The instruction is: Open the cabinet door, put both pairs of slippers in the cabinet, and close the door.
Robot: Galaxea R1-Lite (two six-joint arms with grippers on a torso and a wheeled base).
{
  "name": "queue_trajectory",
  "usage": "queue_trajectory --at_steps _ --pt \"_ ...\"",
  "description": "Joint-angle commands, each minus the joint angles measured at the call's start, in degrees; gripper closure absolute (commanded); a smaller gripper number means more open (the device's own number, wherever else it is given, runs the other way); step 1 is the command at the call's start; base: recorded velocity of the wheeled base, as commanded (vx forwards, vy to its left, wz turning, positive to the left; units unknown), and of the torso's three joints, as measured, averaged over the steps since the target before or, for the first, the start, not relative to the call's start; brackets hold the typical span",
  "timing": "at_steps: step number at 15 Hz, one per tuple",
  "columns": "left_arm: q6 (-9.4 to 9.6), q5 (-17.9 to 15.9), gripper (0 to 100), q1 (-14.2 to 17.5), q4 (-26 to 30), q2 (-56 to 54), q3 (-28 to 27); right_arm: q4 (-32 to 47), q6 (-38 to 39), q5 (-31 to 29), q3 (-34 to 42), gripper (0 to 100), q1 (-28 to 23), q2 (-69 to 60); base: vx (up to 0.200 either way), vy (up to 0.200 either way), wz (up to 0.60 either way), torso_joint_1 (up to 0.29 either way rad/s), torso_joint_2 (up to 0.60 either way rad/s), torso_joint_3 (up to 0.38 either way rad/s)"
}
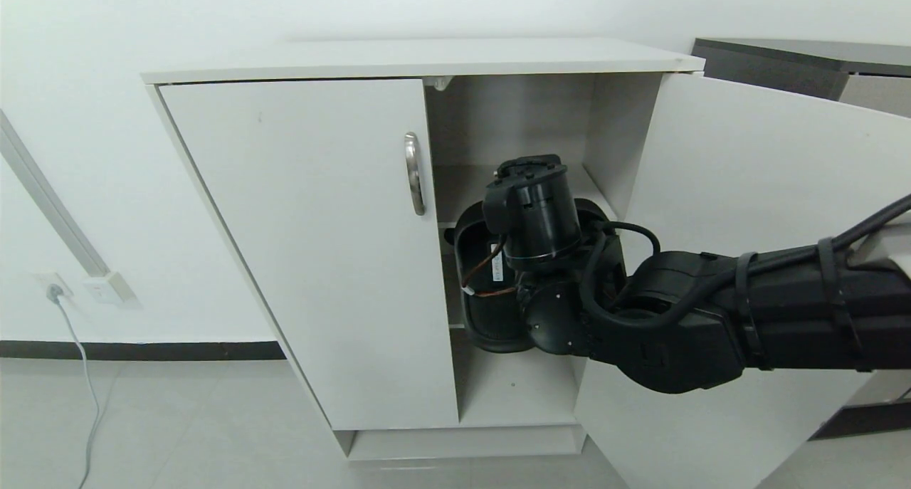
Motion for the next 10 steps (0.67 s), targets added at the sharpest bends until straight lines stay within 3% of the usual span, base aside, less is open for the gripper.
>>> queue_trajectory --at_steps 1,8,10 --pt "-0.01 -0.08 100 0.01 -0.01 0.07 0.01 -0.04 0.01 0.04 -0.01 100 -0.08 0.02 0.2 0.0 0.0 -0.002 0.0 0.007" --pt "-0.01 0.01 100 0.01 -0.01 0.07 0.01 -0.13 0.01 0.04 -0.01 100 -0.17 0.02 0.2 0.0 0.0 0.003 0.0 -0.001" --pt "-0.1 0.01 100 0.01 -0.01 0.07 0.01 -0.3 0.01 -0.05 -0.01 100 -0.08 0.02 0.0 0.0 0.0 0.0 0.0 0.0"
